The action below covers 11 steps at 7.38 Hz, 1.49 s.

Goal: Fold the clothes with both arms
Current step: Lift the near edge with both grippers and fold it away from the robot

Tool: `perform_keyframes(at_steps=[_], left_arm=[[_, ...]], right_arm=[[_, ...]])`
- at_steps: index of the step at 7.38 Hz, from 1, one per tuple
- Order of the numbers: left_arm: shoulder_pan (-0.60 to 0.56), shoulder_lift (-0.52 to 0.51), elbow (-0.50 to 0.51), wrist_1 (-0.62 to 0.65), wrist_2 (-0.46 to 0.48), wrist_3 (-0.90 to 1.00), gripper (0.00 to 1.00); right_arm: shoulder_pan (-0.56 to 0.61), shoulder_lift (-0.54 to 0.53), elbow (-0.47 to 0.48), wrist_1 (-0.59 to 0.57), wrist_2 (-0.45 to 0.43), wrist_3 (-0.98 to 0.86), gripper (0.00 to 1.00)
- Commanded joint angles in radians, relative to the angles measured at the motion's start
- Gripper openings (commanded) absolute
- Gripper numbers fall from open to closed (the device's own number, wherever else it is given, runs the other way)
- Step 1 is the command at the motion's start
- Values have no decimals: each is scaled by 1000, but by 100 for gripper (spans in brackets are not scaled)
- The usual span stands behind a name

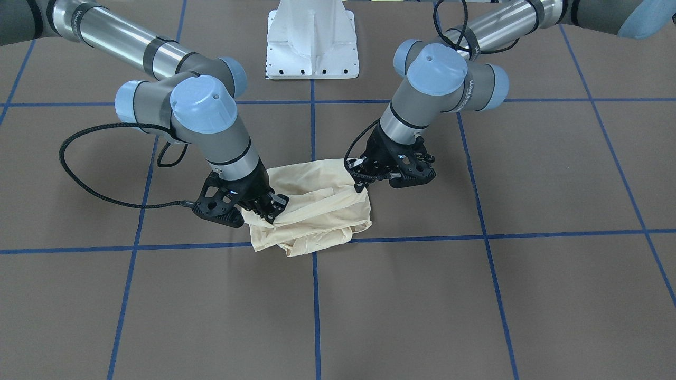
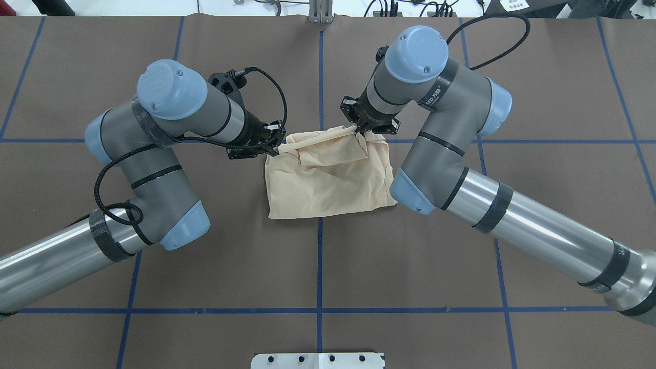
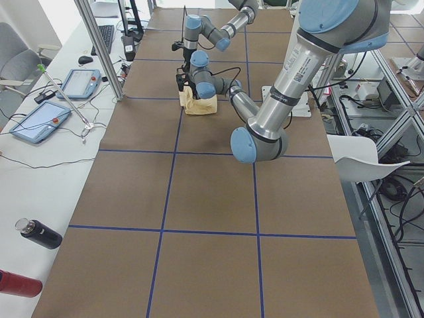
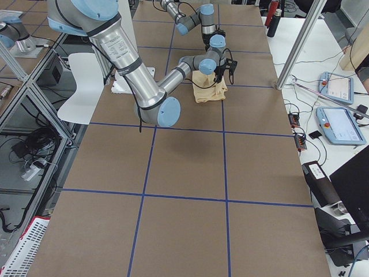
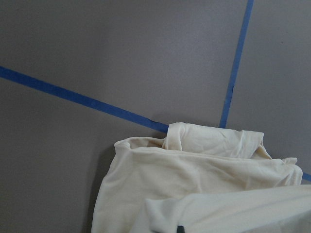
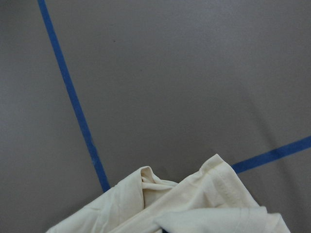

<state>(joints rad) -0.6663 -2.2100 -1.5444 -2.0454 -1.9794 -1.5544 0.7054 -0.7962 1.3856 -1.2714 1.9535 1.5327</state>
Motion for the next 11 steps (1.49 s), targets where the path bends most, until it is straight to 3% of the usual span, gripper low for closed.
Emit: perform_keyframes(at_steps=[1, 2, 3, 4, 5, 7, 9, 11], left_arm=[[-1, 0, 17, -18, -1, 0, 0], [-1, -2, 15, -18, -1, 2, 0], [-1, -2, 14, -18, -1, 0, 2], [-1, -5, 12, -18, -1, 2, 85], [-2, -2, 6, -13, 1, 0, 99], [-47, 29, -14, -7, -1, 5, 99], [-58, 111, -98, -3, -2, 59, 99], [-65, 138, -173, 101, -2, 112, 99]], right_arm=[[-3, 46, -75, 26, -1, 1, 0], [-3, 46, -89, 50, -1, 1, 0], [-3, 46, -91, 55, 10, 3, 20], [-7, 43, -89, 56, 1, 1, 99], [-4, 43, -88, 56, 4, 3, 100], [35, 43, -82, 56, 59, -37, 100], [29, 40, -36, 47, 80, -37, 100], [-41, 34, -14, 44, 56, -36, 100]])
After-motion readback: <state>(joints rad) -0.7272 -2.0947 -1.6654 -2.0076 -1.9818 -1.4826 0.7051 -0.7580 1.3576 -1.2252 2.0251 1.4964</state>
